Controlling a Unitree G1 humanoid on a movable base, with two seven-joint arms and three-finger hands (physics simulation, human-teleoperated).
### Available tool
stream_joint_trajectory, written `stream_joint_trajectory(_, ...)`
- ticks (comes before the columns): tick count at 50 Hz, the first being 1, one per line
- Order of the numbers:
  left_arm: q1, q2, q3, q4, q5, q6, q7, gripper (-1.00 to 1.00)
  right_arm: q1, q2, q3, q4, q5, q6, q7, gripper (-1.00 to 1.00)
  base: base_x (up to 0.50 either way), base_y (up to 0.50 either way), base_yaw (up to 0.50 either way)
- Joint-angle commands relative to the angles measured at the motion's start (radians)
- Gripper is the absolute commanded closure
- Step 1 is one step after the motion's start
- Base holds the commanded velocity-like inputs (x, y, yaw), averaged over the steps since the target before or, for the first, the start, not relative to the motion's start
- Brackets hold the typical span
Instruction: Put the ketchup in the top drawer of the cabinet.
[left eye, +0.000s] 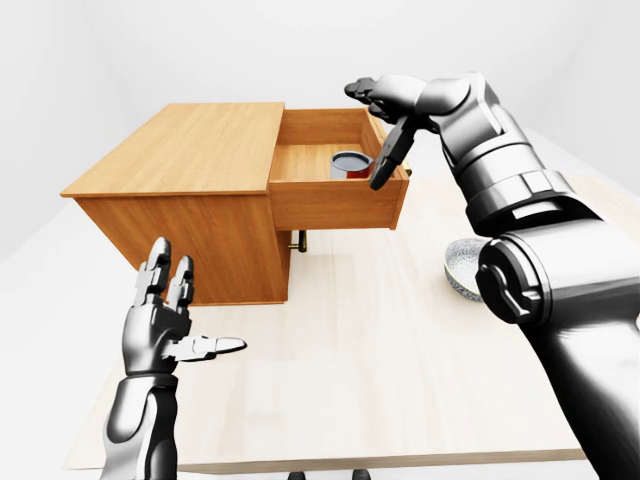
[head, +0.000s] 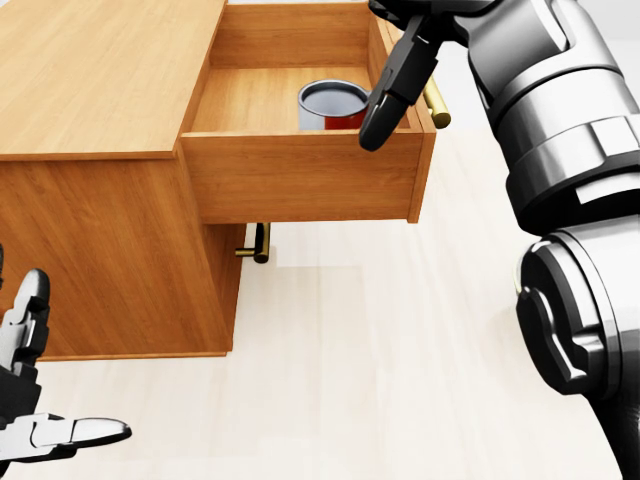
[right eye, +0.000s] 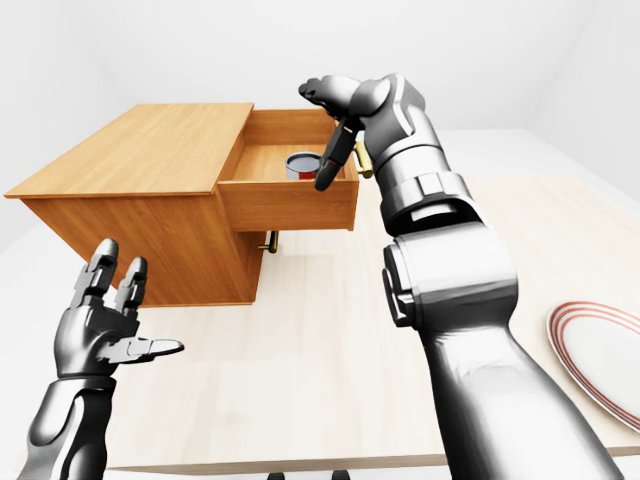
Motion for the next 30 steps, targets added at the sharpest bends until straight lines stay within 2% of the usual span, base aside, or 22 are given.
stream_joint_trajectory(1,0.003,0.0,-0.004,0.006,0.0,0.0,-0.002,-1.0,-0.008,-0.006,0.001,-0.003,-0.009,0.0,0.0,-1.0,0.0,0.0,0.0)
stream_joint_trajectory(15,0.0,0.001,-0.002,-0.012,-0.007,0.0,0.001,-1.0,-0.119,-0.051,0.009,-0.012,-0.047,0.0,0.061,-1.0,0.0,0.0,0.0)
stream_joint_trajectory(22,0.008,0.002,0.006,-0.059,-0.014,0.0,0.006,-1.0,-0.23,-0.106,0.005,-0.024,-0.069,0.0,0.067,-1.0,0.0,0.0,0.0)
stream_joint_trajectory(30,0.018,-0.006,0.005,-0.092,-0.01,0.0,0.004,-1.0,-0.266,-0.172,-0.002,-0.07,-0.079,0.0,0.067,-1.0,0.0,0.0,0.0)
